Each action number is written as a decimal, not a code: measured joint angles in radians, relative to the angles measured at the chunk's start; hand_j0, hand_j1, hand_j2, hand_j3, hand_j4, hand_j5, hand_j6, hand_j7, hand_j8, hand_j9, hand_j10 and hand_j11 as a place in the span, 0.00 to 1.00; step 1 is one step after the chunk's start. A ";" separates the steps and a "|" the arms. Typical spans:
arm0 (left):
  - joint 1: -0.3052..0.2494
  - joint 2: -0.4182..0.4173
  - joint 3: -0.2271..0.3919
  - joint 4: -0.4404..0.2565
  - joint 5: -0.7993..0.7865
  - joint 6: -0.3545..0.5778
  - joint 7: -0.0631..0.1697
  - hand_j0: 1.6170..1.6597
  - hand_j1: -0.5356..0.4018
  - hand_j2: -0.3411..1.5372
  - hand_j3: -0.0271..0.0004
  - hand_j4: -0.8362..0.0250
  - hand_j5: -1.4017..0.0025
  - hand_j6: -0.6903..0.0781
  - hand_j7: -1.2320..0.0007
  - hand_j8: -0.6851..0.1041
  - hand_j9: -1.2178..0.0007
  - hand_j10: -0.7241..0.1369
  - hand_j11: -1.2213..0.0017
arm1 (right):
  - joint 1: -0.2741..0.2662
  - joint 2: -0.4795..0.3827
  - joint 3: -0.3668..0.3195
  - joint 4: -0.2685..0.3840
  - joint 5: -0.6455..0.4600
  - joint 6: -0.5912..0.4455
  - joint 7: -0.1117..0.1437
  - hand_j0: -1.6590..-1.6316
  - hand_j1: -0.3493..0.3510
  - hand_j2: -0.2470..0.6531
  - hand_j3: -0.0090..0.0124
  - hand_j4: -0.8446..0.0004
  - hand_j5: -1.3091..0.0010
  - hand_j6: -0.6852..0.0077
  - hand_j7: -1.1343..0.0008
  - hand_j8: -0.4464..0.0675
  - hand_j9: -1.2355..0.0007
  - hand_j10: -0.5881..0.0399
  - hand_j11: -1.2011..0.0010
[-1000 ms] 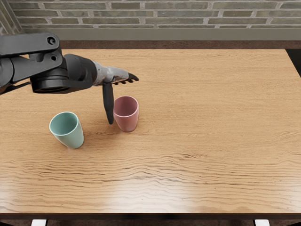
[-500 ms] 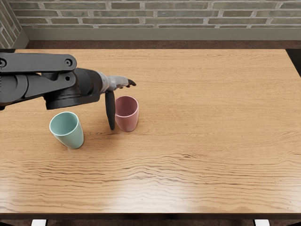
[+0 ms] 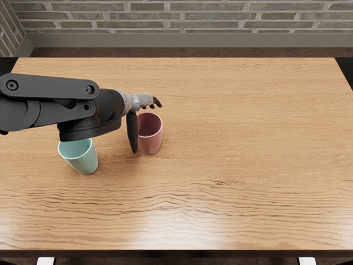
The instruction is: Pick up cup and place in cup with left hand
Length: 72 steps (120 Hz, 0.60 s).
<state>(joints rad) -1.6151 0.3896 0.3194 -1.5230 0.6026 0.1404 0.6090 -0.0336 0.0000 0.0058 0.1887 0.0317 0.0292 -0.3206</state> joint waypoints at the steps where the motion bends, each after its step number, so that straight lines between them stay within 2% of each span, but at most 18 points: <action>1: -0.001 0.000 0.000 -0.001 0.000 0.001 0.000 0.96 0.76 0.20 0.99 0.80 0.86 0.71 0.85 0.68 0.84 0.67 0.84 | 0.000 0.000 0.000 0.000 0.000 0.000 0.000 0.04 0.00 0.27 0.42 1.00 1.00 0.99 1.00 0.87 1.00 0.94 1.00; 29: -0.005 -0.001 0.014 -0.032 0.007 0.043 0.000 0.96 0.68 0.20 0.99 0.73 0.81 0.63 0.78 0.61 0.78 0.60 0.78 | 0.000 0.000 0.000 0.000 0.000 0.000 0.000 0.04 0.00 0.27 0.42 1.00 1.00 0.99 1.00 0.87 1.00 0.94 1.00; 72: -0.003 -0.006 0.017 -0.043 0.019 0.103 -0.001 0.96 0.65 0.21 0.99 0.71 0.79 0.60 0.76 0.58 0.76 0.58 0.76 | 0.000 0.000 0.000 0.000 0.000 0.000 0.000 0.04 0.00 0.27 0.42 1.00 1.00 0.99 1.00 0.87 1.00 0.94 1.00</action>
<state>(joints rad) -1.6184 0.3839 0.3360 -1.5661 0.6219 0.2432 0.6079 -0.0337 0.0000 0.0057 0.1887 0.0319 0.0292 -0.3206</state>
